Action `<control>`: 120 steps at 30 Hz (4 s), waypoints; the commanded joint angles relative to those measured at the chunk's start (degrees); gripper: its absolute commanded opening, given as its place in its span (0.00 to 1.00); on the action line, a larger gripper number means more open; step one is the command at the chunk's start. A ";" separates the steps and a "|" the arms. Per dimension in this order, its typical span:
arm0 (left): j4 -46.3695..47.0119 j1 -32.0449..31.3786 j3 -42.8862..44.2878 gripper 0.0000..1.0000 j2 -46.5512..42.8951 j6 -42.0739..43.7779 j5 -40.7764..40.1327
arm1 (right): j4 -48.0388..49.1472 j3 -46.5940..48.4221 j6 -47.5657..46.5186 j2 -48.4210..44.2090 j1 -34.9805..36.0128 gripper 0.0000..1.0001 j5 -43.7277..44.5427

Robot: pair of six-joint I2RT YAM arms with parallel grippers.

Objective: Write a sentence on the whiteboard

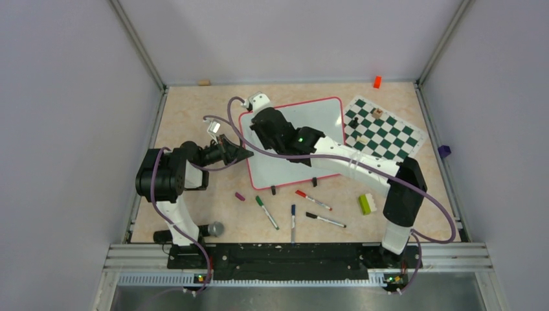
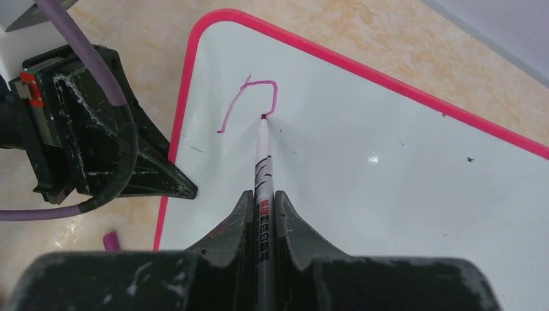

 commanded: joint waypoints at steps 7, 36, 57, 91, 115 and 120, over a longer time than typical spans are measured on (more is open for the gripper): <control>6.18 -0.58 0.13 0.00 -0.16 2.07 0.99 | 1.15 2.00 1.33 0.65 -0.68 0.00 -4.49; 6.18 -0.56 0.04 0.00 -0.28 2.23 0.99 | -3.29 -4.90 2.53 -4.17 -0.69 0.00 0.61; 6.18 -0.59 0.12 0.00 -0.21 2.27 1.10 | -0.19 -3.91 2.78 -10.50 -4.80 0.00 -8.75; 6.18 -0.60 -0.04 0.00 -0.37 2.38 1.06 | 2.13 -2.15 2.49 -9.72 -4.90 0.00 -7.51; 6.18 -0.60 -0.05 0.00 -0.46 2.47 1.09 | 0.67 -3.70 3.19 -3.30 -4.87 0.00 -5.57; 6.14 -0.60 -0.09 0.00 -0.37 2.46 1.11 | 0.62 -4.72 3.17 -3.52 -4.91 0.00 -5.28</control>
